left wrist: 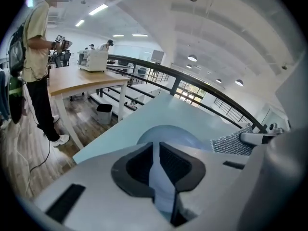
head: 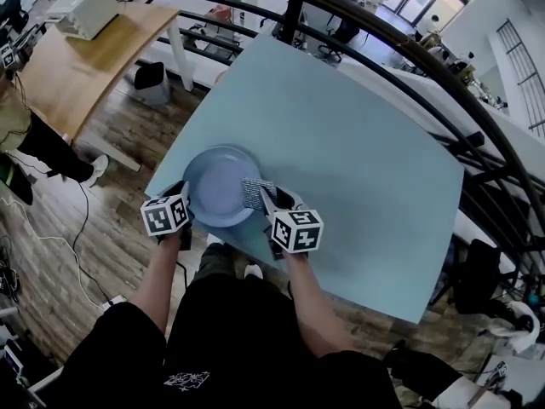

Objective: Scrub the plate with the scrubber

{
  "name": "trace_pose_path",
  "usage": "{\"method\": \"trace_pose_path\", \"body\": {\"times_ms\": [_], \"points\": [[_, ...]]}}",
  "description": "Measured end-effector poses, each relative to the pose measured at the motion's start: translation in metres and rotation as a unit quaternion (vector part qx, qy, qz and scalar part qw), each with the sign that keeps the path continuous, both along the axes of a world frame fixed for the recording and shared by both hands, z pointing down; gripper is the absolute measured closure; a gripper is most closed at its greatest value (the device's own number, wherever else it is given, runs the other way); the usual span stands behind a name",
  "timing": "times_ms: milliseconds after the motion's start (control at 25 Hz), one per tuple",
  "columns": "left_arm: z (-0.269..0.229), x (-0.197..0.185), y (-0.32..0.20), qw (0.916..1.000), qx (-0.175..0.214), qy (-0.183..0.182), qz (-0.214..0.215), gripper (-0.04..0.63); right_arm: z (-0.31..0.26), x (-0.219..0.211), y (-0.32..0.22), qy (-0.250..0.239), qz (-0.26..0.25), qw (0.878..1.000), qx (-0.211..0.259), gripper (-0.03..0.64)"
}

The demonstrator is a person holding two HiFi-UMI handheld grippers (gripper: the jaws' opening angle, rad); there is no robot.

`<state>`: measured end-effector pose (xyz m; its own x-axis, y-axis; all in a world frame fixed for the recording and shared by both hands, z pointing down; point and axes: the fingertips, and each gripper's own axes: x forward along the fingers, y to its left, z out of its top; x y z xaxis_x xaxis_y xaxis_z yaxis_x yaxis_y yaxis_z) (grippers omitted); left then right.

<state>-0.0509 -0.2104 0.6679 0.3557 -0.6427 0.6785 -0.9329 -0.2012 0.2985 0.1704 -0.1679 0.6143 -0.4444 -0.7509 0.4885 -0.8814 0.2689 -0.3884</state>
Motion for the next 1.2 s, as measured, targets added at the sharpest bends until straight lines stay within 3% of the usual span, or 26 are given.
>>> {"method": "trace_pose_path", "body": {"times_ms": [200, 480, 920, 1200], "points": [[-0.034, 0.024, 0.024, 0.9995, 0.028, 0.003, 0.015, 0.583, -0.032, 0.005, 0.020, -0.002, -0.011, 0.999, 0.036, 0.531], [-0.097, 0.045, 0.052, 0.9950, 0.096, 0.029, 0.010, 0.588, -0.080, 0.015, 0.040, -0.005, -0.030, 0.996, 0.088, 0.531], [-0.170, 0.054, 0.100, 0.9824, 0.183, 0.037, 0.012, 0.588, -0.128, 0.034, 0.069, -0.003, -0.029, 0.988, 0.152, 0.531], [-0.222, 0.046, 0.106, 0.9678, 0.245, 0.057, 0.014, 0.588, -0.183, 0.035, 0.072, 0.015, -0.031, 0.978, 0.207, 0.531]]}}
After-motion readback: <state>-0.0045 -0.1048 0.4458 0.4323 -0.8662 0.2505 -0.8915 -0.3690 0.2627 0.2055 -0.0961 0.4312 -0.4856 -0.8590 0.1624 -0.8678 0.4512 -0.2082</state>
